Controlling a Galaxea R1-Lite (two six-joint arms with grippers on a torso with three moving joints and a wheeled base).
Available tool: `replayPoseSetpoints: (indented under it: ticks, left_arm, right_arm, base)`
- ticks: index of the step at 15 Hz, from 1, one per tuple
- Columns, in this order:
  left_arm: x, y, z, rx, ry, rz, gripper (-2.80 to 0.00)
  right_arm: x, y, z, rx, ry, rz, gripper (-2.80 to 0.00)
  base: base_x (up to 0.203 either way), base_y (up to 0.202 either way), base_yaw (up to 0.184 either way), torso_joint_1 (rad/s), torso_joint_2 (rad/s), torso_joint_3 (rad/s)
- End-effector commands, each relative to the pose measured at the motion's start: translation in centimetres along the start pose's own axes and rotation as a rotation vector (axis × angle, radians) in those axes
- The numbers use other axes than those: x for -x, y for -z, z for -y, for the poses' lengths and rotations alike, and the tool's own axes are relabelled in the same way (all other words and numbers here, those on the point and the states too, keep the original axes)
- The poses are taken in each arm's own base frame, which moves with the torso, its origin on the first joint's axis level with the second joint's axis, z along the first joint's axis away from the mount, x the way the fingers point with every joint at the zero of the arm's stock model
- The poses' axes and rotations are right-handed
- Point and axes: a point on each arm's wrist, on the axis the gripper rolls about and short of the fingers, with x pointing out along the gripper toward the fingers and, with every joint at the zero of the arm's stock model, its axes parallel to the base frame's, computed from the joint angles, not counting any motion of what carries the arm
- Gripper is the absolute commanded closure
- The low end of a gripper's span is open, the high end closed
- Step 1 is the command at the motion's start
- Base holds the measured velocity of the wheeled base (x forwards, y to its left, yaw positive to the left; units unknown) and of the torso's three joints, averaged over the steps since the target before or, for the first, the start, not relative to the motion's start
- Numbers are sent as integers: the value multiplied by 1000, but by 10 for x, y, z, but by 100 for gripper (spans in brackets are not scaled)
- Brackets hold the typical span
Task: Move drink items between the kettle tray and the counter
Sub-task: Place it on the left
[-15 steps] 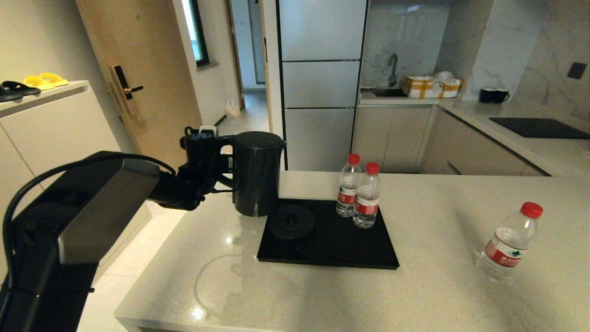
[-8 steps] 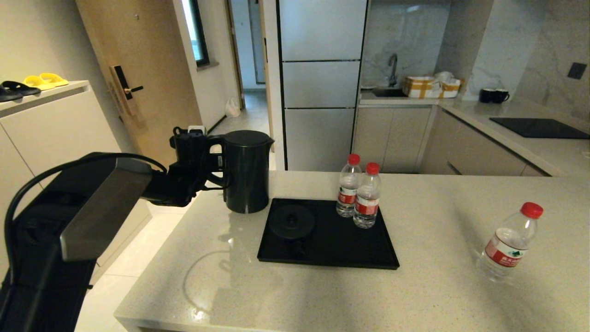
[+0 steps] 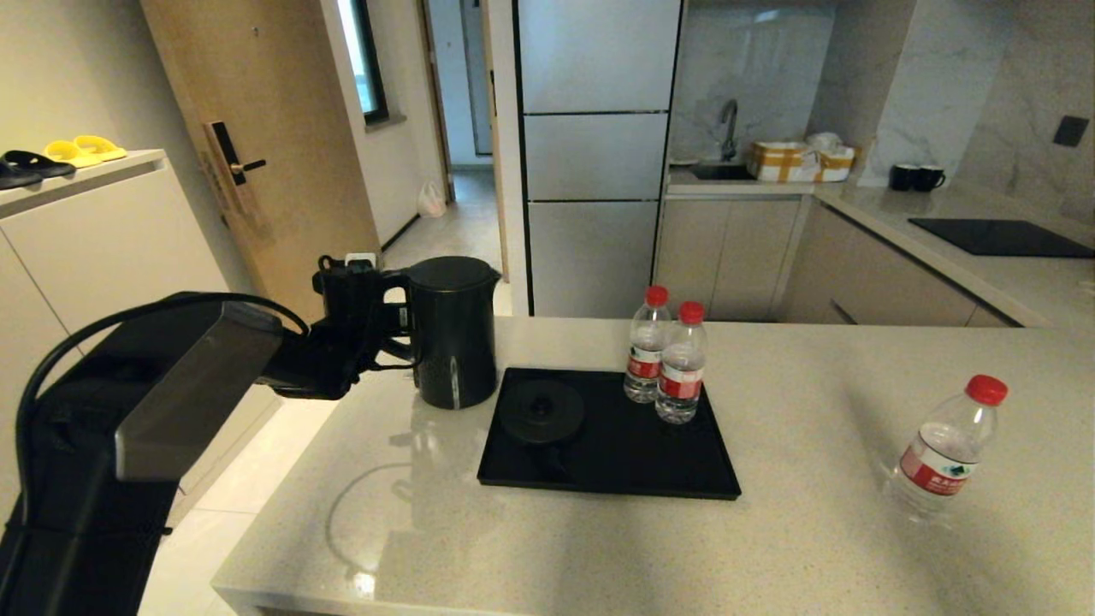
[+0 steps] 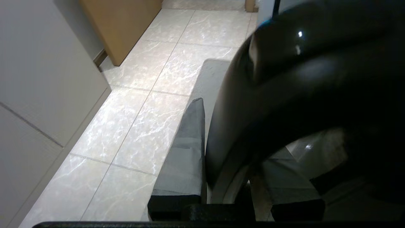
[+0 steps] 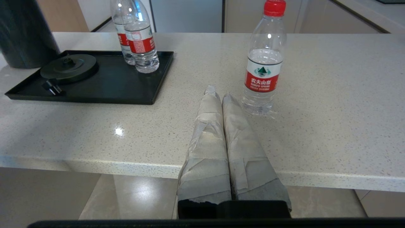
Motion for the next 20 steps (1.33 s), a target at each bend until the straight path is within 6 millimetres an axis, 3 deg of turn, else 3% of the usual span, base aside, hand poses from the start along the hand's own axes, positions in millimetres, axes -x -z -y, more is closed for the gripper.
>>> replayPoseSetpoints:
  ticks: [1,3,9,10,11,20]
  left_arm:
    - [0,9,-4,-9,-11,-24,0]
    - [4,20,-5,-20,-11,-54,0]
    - [6,22,-5,-28,-9,-65,0]
    - [7,24,-5,-29,-9,-70,-92]
    - [7,23,-6,-29,-9,-69,-280]
    - [15,25,-8,-27,-6,-82,-280]
  right_arm:
    - [0,0,0,0,0,-1,0]
    - [0,0,0,0,0,-1,0]
    - [0,0,0,0,0,-1,0]
    - [0,0,0,0,0,-1,0]
    - [0,0,0,0,0,-1,0]
    - [0,0,0,2,0,-1,0]
  base:
    - [0,0,0,0,0,0]
    - [0,0,0,0,0,0]
    - [0,0,0,0,0,0]
    - [0,0,0,0,0,0]
    - [0,0,0,0,0,0]
    - [0,0,0,0,0,0]
